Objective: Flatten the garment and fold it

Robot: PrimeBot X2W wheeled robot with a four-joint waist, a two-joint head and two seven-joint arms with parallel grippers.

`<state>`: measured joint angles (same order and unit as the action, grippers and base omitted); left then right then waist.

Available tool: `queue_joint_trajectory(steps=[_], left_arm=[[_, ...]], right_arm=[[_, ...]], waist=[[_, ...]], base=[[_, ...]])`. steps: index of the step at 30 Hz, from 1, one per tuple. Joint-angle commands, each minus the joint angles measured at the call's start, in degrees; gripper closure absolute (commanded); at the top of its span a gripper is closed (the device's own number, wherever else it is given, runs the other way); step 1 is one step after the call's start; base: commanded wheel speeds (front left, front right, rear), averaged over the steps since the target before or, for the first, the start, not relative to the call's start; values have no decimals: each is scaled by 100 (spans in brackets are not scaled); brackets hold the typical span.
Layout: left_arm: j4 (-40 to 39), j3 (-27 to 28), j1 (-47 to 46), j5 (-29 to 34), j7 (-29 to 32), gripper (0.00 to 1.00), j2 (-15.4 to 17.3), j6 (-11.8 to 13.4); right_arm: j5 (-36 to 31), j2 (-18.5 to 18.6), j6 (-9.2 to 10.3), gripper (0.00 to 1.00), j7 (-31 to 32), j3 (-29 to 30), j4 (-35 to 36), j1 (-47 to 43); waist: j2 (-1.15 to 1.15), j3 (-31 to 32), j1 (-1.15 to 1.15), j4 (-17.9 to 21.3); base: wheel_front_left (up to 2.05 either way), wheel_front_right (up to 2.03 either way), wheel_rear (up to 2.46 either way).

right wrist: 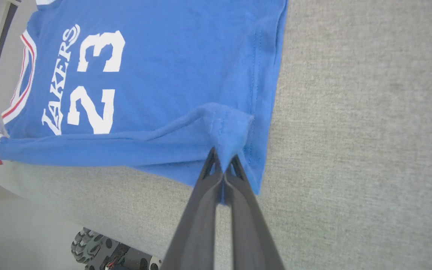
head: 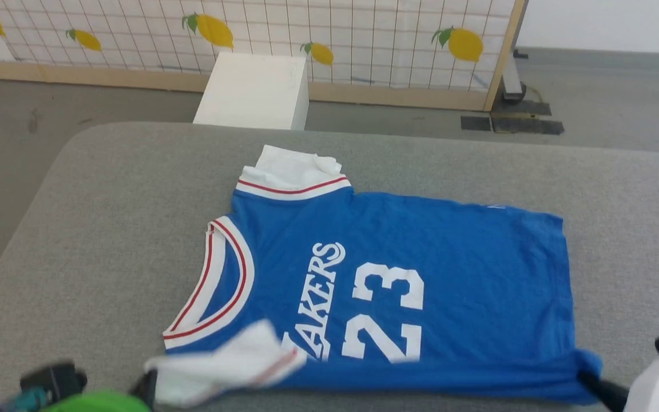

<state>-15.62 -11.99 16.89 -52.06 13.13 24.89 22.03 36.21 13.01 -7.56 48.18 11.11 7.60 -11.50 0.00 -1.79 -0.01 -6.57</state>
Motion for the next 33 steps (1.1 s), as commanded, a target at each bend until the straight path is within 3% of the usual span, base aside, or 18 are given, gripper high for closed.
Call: queue_joint_trajectory(steps=[1, 7, 16, 24, 25, 26, 27, 28, 30, 33], left_arm=[[15, 7, -331, 96, -78, 100, -16, -48], [545, -247, -1432, 487, -239, 100, -62, -273], [1721, -551, -2767, 827, -727, 100, -408, -713], [2811, -790, -3315, 824, -698, 100, -605, -1007], [2892, -799, -3347, 822, -710, 100, -620, -1026], [2943, -799, -3365, 819, -727, 81, -624, -1043], [2993, -785, -3373, 783, -730, 18, -639, -1061], [3008, -767, -3382, 772, -762, 0, -640, -1071], [3025, -733, -3365, 779, -784, 0, -588, -1054], [2641, -670, -3080, 892, -546, 0, -260, -722]], right_arm=[[-111, -13, 8, 100, -60, 43, 23, 187], [-417, -33, 8, 100, 43, 17, 5, 732], [-967, 140, 8, 100, 464, -309, -186, 1444], [-1194, 251, 8, 100, 986, -679, -512, 1657], [-1157, 226, 8, 96, 989, -688, -530, 1673], [-1119, 196, 8, 72, 976, -678, -544, 1680], [-1095, 176, 8, 0, 955, -668, -555, 1682], [-1086, 165, 8, 0, 928, -652, -548, 1679], [-1028, 99, 8, 0, 851, -576, -515, 1665], [-849, -71, 8, 0, 771, -239, -242, 1495]], waist=[[0, -100, 1, 10], [0, -503, 1, 44], [0, -1276, 1, 95], [0, -1550, 1, 100], [0, -1538, 1, 98], [0, -1516, 1, 95], [0, -1478, 1, 87], [0, -1446, 1, 80], [0, -1343, 1, 71], [0, -1044, 1, 9]], base=[[0, 0, 0], [0, 0, 0], [0, 0, 0], [0, 0, 0], [0, 0, 0], [0, 0, 0], [0, 0, 0], [0, 0, 0], [0, 0, 0], [0, 0, 0]])
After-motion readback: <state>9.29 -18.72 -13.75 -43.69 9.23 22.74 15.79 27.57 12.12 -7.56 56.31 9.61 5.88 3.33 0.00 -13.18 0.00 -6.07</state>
